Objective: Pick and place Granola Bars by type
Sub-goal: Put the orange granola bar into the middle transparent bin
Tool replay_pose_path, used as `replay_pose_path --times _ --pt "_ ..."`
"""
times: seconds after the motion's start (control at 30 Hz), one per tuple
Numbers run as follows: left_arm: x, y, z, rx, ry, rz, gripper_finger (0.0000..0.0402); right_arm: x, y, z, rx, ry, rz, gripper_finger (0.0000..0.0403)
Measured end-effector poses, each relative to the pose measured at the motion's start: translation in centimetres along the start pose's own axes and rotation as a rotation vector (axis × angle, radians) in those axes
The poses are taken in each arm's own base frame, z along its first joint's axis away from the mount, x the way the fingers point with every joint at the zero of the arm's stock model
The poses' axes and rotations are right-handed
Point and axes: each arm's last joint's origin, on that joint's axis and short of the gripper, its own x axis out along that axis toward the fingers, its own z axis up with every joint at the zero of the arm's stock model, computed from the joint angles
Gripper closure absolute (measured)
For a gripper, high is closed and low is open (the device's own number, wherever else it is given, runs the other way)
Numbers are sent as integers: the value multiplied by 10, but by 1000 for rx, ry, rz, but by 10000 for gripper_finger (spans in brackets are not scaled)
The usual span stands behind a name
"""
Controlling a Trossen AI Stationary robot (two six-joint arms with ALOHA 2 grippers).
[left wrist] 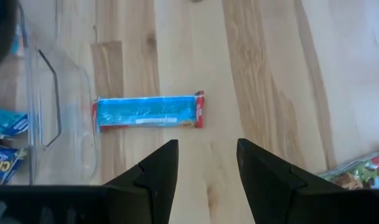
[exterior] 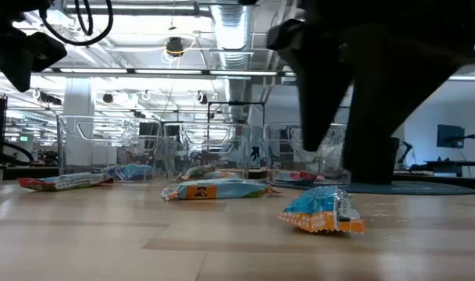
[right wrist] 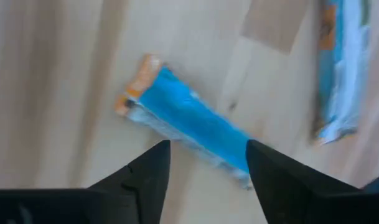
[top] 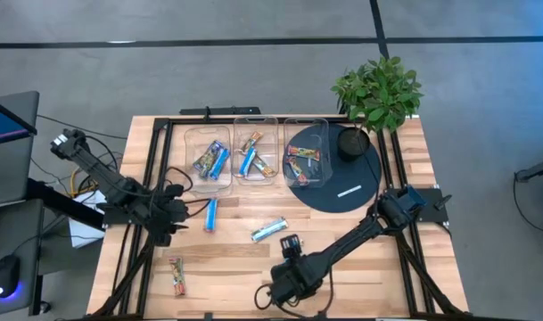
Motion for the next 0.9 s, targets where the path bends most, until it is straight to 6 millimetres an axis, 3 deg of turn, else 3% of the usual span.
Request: replay_pose_path --times 0.37,0.6,0.9 --pt "9 -9 -8 35 -20 -34 242 13 -34 1 -172 77 26 173" --pt "13 -12 -13 22 -20 -34 242 26 -31 -8 -301 141 64 173" --pt "13 -14 -11 18 -51 -39 242 30 -34 -2 -325 81 22 173"
